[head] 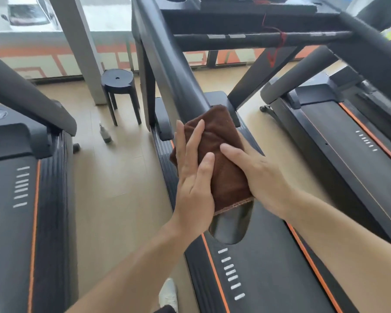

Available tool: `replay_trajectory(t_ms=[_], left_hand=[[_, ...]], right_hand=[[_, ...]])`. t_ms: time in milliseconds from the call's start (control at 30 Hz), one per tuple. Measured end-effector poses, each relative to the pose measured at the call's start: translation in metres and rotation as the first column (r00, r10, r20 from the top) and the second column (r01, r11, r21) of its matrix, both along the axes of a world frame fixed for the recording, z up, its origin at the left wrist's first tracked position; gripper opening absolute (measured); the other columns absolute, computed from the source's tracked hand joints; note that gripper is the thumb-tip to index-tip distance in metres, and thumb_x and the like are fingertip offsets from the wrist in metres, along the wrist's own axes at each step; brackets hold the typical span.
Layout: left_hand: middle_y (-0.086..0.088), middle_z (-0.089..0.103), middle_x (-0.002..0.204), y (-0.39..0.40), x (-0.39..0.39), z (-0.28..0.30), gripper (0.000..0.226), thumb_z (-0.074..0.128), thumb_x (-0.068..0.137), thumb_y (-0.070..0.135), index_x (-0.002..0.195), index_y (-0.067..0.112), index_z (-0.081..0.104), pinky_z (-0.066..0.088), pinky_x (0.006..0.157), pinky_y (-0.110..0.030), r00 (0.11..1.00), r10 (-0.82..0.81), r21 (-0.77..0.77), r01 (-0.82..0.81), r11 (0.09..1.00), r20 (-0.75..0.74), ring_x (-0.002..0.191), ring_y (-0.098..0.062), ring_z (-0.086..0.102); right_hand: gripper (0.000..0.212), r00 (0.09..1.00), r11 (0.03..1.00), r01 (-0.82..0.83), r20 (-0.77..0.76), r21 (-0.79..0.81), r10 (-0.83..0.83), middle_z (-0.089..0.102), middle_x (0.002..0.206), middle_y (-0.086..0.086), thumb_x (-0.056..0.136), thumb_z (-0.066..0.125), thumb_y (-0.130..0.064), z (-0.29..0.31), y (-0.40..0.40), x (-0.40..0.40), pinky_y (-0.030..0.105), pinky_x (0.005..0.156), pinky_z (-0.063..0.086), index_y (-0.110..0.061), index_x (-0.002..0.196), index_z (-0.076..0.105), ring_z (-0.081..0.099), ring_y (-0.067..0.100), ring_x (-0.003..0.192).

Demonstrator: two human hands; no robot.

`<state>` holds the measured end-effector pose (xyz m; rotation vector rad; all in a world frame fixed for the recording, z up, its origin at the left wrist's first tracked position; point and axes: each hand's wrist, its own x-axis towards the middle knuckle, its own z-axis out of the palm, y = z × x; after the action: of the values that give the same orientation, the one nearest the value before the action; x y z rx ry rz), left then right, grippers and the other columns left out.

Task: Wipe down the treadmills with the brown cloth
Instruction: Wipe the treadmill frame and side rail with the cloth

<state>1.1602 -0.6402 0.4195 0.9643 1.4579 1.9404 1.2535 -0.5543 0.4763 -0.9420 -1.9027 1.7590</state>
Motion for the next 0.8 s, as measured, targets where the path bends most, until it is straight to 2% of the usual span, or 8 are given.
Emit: replay_trajectory(t_ms=[67, 167, 267, 367, 567, 667, 733, 800], left_hand=[[0.022, 0.007, 0.168, 0.020, -0.023, 0.005, 0.047, 0.039, 0.100, 0.034, 0.140, 0.057, 0.036, 0.015, 0.125, -0.025, 1.000, -0.003, -0.014, 0.003, 1.000, 0.025, 0.151, 0.009, 0.009], [0.020, 0.006, 0.168, 0.050, -0.061, 0.015, 0.049, 0.040, 0.096, 0.034, 0.141, 0.055, 0.037, 0.018, 0.118, -0.011, 0.999, 0.013, -0.061, -0.010, 0.998, 0.041, 0.147, 0.014, 0.013], [0.017, 0.006, 0.169, 0.068, -0.083, 0.022, 0.058, 0.042, 0.093, 0.036, 0.151, 0.043, 0.036, 0.019, 0.117, -0.013, 0.999, 0.033, -0.098, -0.031, 0.995, 0.017, 0.149, 0.009, 0.013], [0.017, 0.006, 0.169, 0.068, -0.084, 0.022, 0.059, 0.043, 0.094, 0.038, 0.152, 0.042, 0.036, 0.018, 0.122, -0.022, 1.000, 0.032, -0.115, -0.031, 0.993, 0.000, 0.151, 0.005, 0.012], [0.018, 0.004, 0.169, 0.040, -0.050, 0.023, 0.057, 0.042, 0.093, 0.039, 0.149, 0.047, 0.036, 0.012, 0.123, -0.022, 0.999, 0.031, -0.144, -0.036, 0.989, -0.042, 0.151, 0.007, 0.010], [0.023, 0.006, 0.167, 0.012, -0.022, 0.015, 0.049, 0.042, 0.096, 0.039, 0.142, 0.056, 0.040, 0.017, 0.125, -0.026, 0.996, 0.005, -0.122, -0.016, 0.992, -0.088, 0.150, 0.009, 0.013], [0.024, 0.007, 0.167, -0.005, -0.002, 0.015, 0.045, 0.042, 0.096, 0.037, 0.138, 0.055, 0.043, 0.021, 0.121, -0.018, 0.994, -0.002, -0.117, -0.011, 0.993, -0.106, 0.149, 0.011, 0.015], [0.024, 0.009, 0.167, -0.022, 0.019, 0.015, 0.043, 0.043, 0.096, 0.039, 0.137, 0.053, 0.044, 0.022, 0.123, -0.023, 0.991, 0.026, -0.119, -0.042, 0.992, -0.132, 0.149, 0.010, 0.015]], right_hand=[[0.050, 0.998, 0.998, -0.023, 0.055, -0.058, 0.026, 0.070, 0.128, -0.010, 0.094, 0.059, -0.045, 0.003, 0.022, -0.025, 0.034, 0.107, 0.049, -0.044, 0.143, 0.053, 0.066, 0.009, 0.118], [0.046, 0.998, 0.992, -0.008, 0.064, -0.126, 0.016, 0.072, 0.127, -0.001, 0.094, 0.061, -0.046, 0.007, 0.048, -0.059, 0.041, 0.109, 0.049, -0.035, 0.139, 0.061, 0.069, 0.018, 0.116], [0.039, 0.996, 0.983, 0.074, 0.055, -0.169, -0.065, 0.077, 0.113, 0.004, 0.098, 0.063, -0.041, 0.011, 0.060, -0.076, 0.038, 0.099, 0.056, -0.020, 0.131, 0.068, 0.074, 0.018, 0.100], [0.038, 0.995, 0.980, 0.095, 0.019, -0.177, -0.093, 0.078, 0.107, 0.000, 0.100, 0.061, -0.037, 0.009, 0.057, -0.074, 0.033, 0.091, 0.057, -0.018, 0.133, 0.067, 0.074, 0.014, 0.092], [0.039, 0.998, 0.997, 0.048, -0.035, -0.054, -0.050, 0.068, 0.133, -0.001, 0.107, 0.050, -0.027, 0.003, 0.029, -0.041, 0.039, 0.113, 0.045, -0.029, 0.145, 0.053, 0.064, 0.016, 0.124], [0.033, 0.996, 0.999, 0.010, -0.091, -0.045, -0.014, 0.072, 0.122, -0.004, 0.107, 0.048, -0.019, 0.002, 0.006, -0.010, 0.028, 0.100, 0.053, -0.033, 0.137, 0.055, 0.068, 0.009, 0.112], [0.031, 0.993, 1.000, 0.021, -0.119, -0.006, -0.021, 0.074, 0.104, -0.017, 0.107, 0.047, -0.015, -0.001, -0.012, 0.012, 0.018, 0.086, 0.054, -0.033, 0.129, 0.057, 0.070, -0.002, 0.097], [0.033, 0.994, 0.995, 0.064, -0.097, 0.072, -0.057, 0.073, 0.110, -0.019, 0.107, 0.049, -0.021, -0.009, -0.030, 0.032, 0.024, 0.096, 0.052, -0.032, 0.136, 0.058, 0.067, -0.002, 0.106]])
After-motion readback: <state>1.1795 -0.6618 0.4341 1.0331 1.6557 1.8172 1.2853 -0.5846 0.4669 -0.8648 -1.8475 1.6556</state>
